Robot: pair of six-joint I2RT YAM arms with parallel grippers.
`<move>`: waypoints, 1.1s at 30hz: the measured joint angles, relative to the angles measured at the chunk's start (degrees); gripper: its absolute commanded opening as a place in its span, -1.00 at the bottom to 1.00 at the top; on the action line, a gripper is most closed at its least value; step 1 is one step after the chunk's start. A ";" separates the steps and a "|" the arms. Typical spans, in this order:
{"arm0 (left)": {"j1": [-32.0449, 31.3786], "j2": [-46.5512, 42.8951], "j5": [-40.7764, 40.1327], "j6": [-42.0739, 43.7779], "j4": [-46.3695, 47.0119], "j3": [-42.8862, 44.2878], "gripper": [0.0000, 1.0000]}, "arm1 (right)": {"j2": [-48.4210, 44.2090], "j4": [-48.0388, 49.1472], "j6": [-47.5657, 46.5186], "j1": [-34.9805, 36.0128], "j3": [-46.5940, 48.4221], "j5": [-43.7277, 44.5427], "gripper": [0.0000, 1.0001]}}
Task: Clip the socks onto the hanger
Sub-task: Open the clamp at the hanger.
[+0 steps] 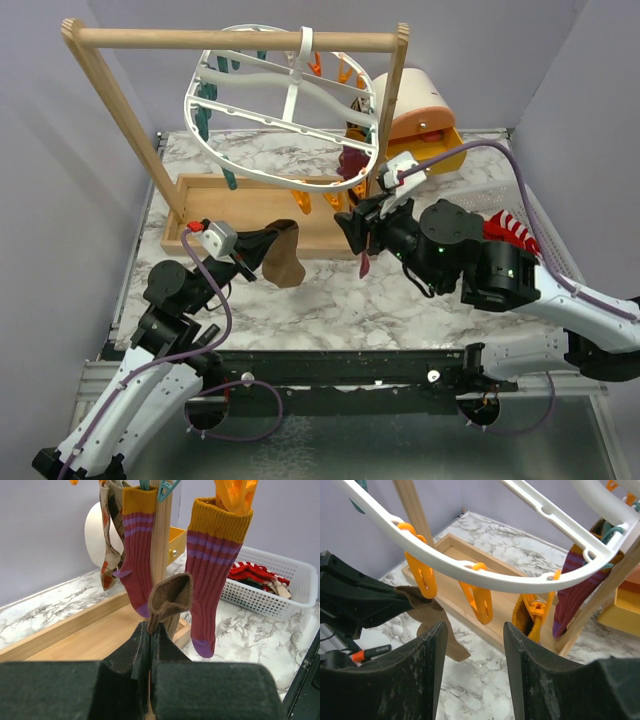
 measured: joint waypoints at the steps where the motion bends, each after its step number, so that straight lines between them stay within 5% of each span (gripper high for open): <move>1: 0.00 0.00 0.00 -0.11 0.02 0.00 -1.00 | 0.52 0.81 0.13 0.28 0.00 0.66 0.06; 33: 0.00 -0.26 0.00 -0.20 0.85 -1.40 -1.00 | 7.26 23.41 1.11 2.62 -5.68 18.69 0.15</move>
